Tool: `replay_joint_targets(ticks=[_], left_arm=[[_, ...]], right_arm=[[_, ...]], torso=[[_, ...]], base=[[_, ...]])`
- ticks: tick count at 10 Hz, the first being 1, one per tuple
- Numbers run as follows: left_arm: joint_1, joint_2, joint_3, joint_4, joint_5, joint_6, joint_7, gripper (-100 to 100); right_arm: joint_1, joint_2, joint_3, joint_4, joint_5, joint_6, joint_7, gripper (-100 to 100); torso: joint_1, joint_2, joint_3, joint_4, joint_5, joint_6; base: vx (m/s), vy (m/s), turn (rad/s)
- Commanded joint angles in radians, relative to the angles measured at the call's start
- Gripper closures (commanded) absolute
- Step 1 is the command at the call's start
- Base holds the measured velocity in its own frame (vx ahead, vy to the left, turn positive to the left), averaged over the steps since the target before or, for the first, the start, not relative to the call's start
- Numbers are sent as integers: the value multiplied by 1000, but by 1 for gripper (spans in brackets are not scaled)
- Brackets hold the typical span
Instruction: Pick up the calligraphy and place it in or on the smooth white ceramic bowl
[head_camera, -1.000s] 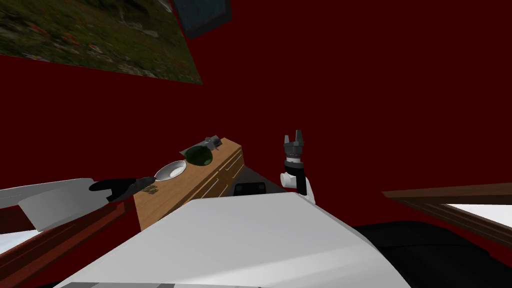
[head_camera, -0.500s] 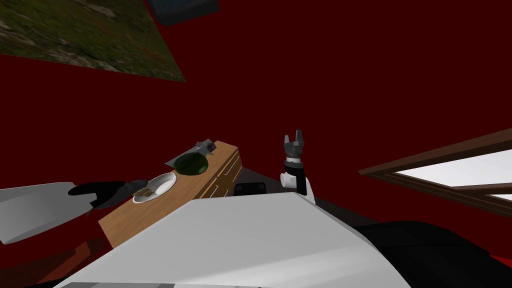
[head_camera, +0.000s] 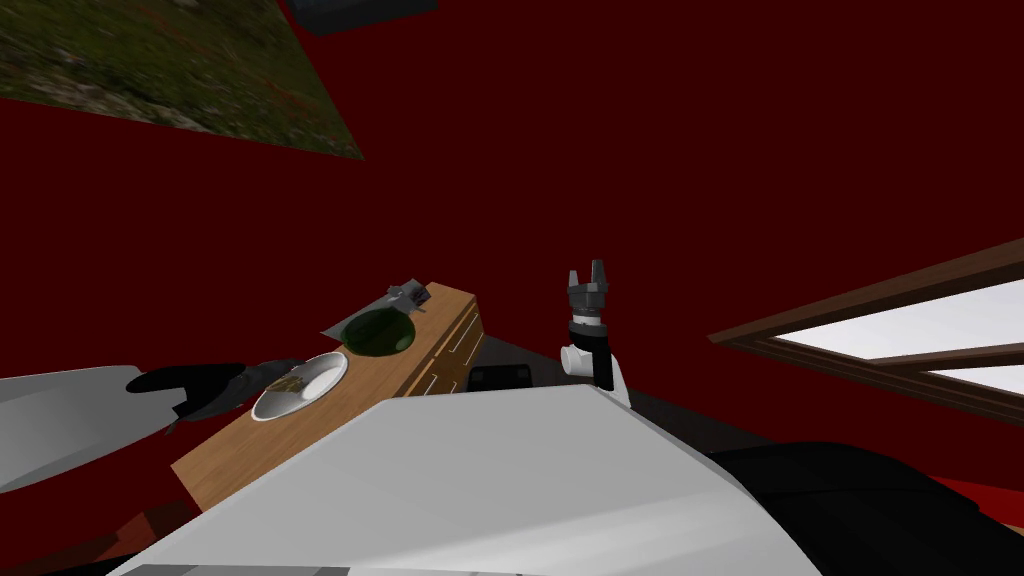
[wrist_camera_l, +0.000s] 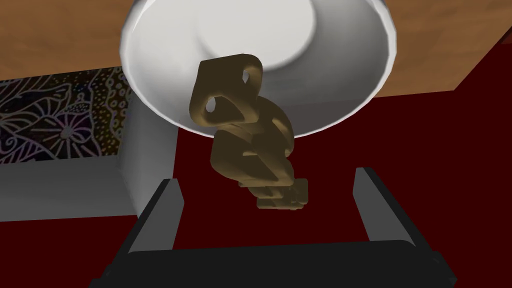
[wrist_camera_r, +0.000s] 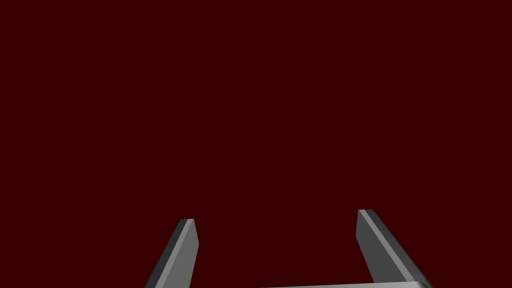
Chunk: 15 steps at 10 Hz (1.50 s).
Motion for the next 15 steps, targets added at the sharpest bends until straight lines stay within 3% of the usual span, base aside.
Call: replay_joint_targets(ticks=[1, 2, 3, 4, 12, 13, 14, 15], left_arm=[[0, 0, 0, 0, 0, 0, 0, -100], [0, 0, 0, 0, 0, 0, 0, -100], [0, 0, 0, 0, 0, 0, 0, 0], [-3, 44, -5, -32, 21, -3, 9, -100], [-15, 220, -26, -160, 105, -15, 45, -100], [-12, 206, -20, -147, 110, -14, 33, -100], [-11, 208, -20, -148, 113, -15, 30, 0], [-11, 208, -20, -148, 113, -15, 30, 0]], right_arm=[[0, 0, 0, 0, 0, 0, 0, 0], [0, 0, 0, 0, 0, 0, 0, 0], [0, 0, 0, 0, 0, 0, 0, 0], [0, 0, 0, 0, 0, 0, 0, 0], [0, 0, 0, 0, 0, 0, 0, 0], [0, 0, 0, 0, 0, 0, 0, 0], [0, 0, 0, 0, 0, 0, 0, 0], [0, 0, 0, 0, 0, 0, 0, 0]], torso=[[0, 0, 0, 0, 0, 0], [0, 0, 0, 0, 0, 0], [0, 0, 0, 0, 0, 0], [0, 0, 0, 0, 0, 0], [0, 1, 1, 0, 0, 0], [1, 1, 1, 0, 0, 0], [0, 1, 1, 0, 0, 0], [0, 1, 0, 0, 0, 0]], base=[[0, 0, 0], [0, 0, 0], [0, 0, 0], [-14, 8, 9], [-18, 20, 5], [-8, 9, -1], [0, 0, 0], [0, 0, 0]])
